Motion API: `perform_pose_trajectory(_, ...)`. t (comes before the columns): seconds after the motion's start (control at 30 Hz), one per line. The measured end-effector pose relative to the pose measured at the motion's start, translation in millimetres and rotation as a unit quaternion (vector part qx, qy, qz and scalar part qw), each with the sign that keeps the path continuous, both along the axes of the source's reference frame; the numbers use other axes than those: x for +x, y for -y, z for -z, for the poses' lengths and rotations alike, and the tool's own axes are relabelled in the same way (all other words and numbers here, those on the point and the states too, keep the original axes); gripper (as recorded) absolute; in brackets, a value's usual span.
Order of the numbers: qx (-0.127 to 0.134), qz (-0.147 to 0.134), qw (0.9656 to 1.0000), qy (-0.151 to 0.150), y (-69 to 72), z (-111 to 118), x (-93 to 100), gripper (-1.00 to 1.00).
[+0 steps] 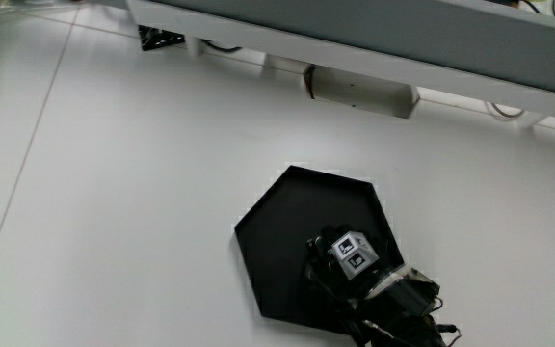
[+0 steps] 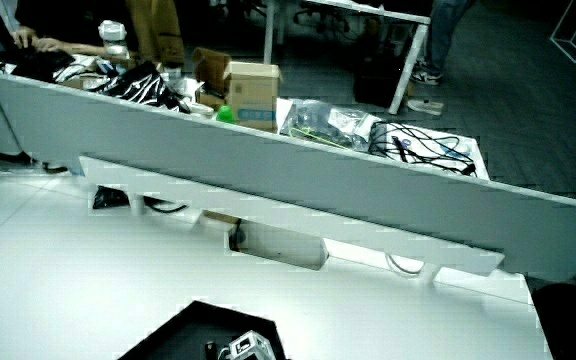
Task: Place speaker into plate
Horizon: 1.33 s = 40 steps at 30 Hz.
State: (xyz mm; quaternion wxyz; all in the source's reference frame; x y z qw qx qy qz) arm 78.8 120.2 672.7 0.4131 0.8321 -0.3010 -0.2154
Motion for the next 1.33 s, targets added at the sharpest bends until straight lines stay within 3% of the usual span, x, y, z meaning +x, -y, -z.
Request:
perform_pose_trajectory(0.2, -0.021, 0.029, 0.9984, -0.044, -18.5, -22, -3.8, 0.0)
perform_pose_trajectory(0.27, -0.008, 0.031, 0.9981, -0.052, -19.9, -16, -3.9, 0.0)
perform_pose_trajectory(0.37, -0.009, 0.035, 0.9975, -0.062, -21.5, -21, -7.3, 0.0)
perform_pose_trajectory(0.43, -0.032, 0.032, 0.9969, -0.064, -23.7, -27, -8.8, -0.13)
perform_pose_trajectory(0.6, -0.04, 0.015, 0.9962, -0.076, -21.5, -28, -4.4, -0.47)
perform_pose_trajectory(0.63, -0.059, 0.005, 0.9956, -0.072, -22.0, -34, 0.4, -0.53)
perform_pose_trajectory(0.67, -0.059, 0.003, 0.9957, -0.072, -20.5, -31, 2.1, -0.6)
perform_pose_trajectory(0.77, -0.037, -0.007, 0.9984, -0.041, -16.4, -17, 6.0, -0.8)
perform_pose_trajectory(0.87, -0.021, -0.032, 0.9991, -0.021, -15.2, -7, 12.8, -1.0)
perform_pose_trajectory(0.97, -0.01, -0.056, 0.9982, 0.021, -15.3, 0, 23.1, -1.0)
perform_pose_trajectory(1.13, 0.01, -0.096, 0.9926, 0.074, -16.3, 16, 38.3, -1.0)
perform_pose_trajectory(1.17, 0.037, -0.108, 0.9898, 0.084, -15.8, 27, 40.9, -1.0)
perform_pose_trajectory(1.23, 0.034, -0.127, 0.9869, 0.094, -20.9, 22, 50.9, -1.0)
perform_pose_trajectory(1.27, 0.039, -0.137, 0.983, 0.116, -20.9, 28, 54.6, -1.0)
perform_pose_trajectory(1.33, 0.049, -0.161, 0.9779, 0.124, -22.4, 32, 62.8, -1.0)
